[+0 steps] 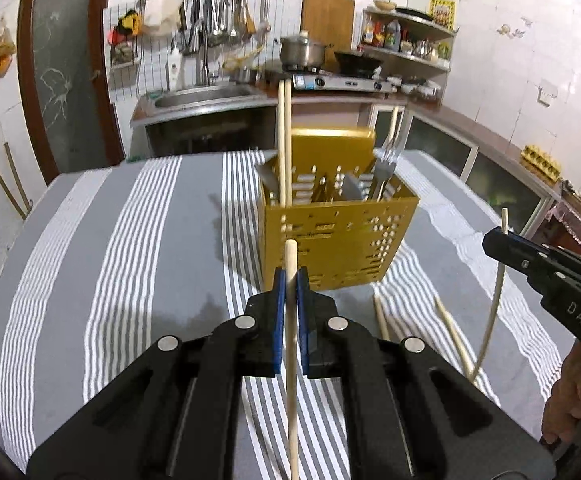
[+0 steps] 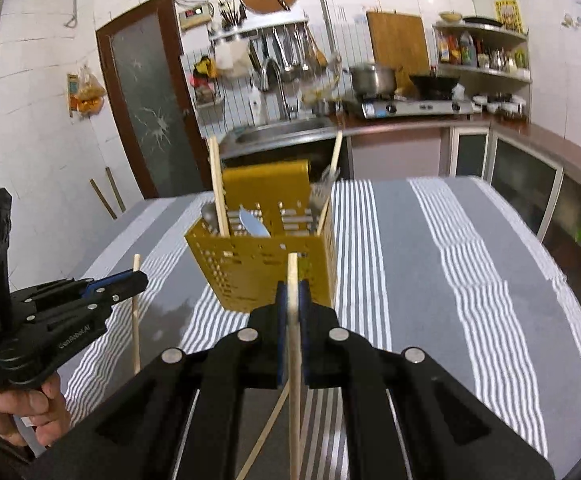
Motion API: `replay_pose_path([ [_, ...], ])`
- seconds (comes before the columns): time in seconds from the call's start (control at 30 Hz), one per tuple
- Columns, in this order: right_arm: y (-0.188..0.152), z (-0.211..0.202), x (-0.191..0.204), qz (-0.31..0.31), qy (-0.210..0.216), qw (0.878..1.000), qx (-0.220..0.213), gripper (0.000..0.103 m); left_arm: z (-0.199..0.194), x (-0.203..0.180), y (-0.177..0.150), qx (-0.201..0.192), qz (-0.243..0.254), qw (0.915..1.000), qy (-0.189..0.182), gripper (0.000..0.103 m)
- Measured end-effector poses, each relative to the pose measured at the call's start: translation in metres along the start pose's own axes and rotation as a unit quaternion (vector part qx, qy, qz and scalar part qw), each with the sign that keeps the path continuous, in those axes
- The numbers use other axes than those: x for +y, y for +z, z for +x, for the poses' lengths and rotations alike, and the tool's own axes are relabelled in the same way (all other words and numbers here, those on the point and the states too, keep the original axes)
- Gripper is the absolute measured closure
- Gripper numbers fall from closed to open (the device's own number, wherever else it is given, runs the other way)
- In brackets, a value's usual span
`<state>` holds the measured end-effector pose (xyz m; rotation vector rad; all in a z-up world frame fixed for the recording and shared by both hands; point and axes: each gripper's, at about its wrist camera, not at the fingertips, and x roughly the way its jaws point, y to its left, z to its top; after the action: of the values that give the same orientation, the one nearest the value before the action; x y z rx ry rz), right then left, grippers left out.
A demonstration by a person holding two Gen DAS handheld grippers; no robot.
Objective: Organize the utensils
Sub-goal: 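Carry the chopstick upright into the holder with the left tool while the right tool does likewise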
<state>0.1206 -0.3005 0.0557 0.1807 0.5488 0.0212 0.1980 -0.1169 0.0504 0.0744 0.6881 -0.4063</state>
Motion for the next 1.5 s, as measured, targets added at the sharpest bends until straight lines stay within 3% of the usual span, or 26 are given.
replay_pose_path([
  [0.73, 0.051, -0.072, 0.013, -0.051, -0.001, 0.991, -0.120, 0.097, -0.078, -0.014, 0.041, -0.109, 0.015, 0.9940, -0.003, 0.098],
  [1.5, 0.111, -0.079, 0.022, -0.066, 0.020, 0.975, -0.211, 0.097, -0.079, -0.008, 0.099, -0.196, 0.020, 0.9803, 0.000, 0.098],
])
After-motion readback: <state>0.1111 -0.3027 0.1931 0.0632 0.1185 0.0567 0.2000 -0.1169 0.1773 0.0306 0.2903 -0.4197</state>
